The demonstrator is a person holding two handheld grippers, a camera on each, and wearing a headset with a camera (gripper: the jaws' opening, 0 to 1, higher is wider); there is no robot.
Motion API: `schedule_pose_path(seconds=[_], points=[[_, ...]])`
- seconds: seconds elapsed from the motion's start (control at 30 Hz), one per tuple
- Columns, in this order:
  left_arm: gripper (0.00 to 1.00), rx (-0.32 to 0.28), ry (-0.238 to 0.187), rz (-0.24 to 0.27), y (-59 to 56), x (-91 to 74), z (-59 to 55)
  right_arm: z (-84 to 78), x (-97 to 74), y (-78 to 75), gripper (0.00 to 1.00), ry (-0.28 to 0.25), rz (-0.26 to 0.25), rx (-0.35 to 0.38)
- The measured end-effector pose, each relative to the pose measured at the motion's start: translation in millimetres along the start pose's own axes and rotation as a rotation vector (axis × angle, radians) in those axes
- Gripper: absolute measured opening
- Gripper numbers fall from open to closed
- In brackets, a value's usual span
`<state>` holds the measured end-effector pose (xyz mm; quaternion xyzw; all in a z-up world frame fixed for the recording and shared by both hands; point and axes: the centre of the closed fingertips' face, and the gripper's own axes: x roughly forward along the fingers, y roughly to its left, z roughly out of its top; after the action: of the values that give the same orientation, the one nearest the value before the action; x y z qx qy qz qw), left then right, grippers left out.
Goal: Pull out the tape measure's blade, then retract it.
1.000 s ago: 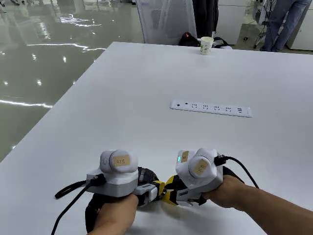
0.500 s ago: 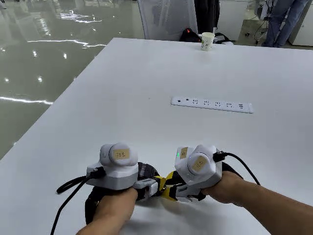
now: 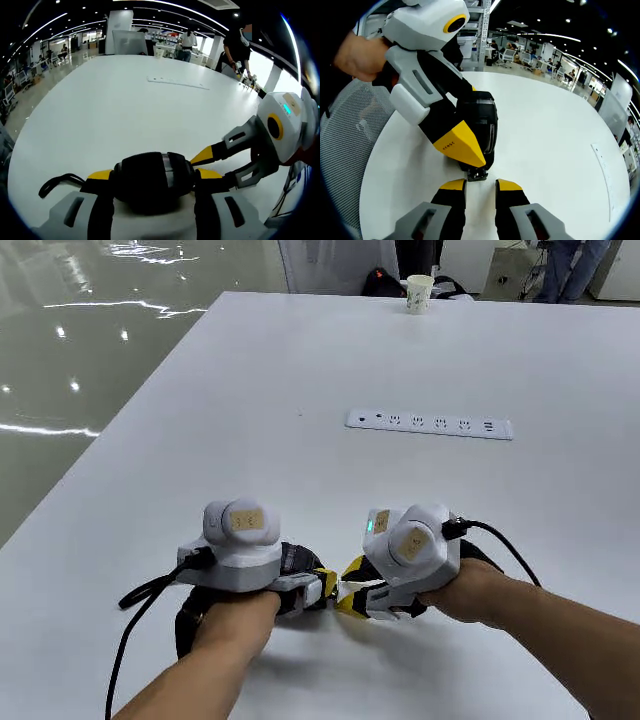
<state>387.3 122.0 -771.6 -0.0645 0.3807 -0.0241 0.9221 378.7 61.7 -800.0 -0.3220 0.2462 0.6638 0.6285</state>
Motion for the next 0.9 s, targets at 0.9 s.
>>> schedule_pose_path(seconds=[0.9], points=[[0.72,0.088,-0.002,-0.028,12.3,-27.8,5.0,-5.0,-37.0,6.2,0.44,-0.063,-0.076,0.122]])
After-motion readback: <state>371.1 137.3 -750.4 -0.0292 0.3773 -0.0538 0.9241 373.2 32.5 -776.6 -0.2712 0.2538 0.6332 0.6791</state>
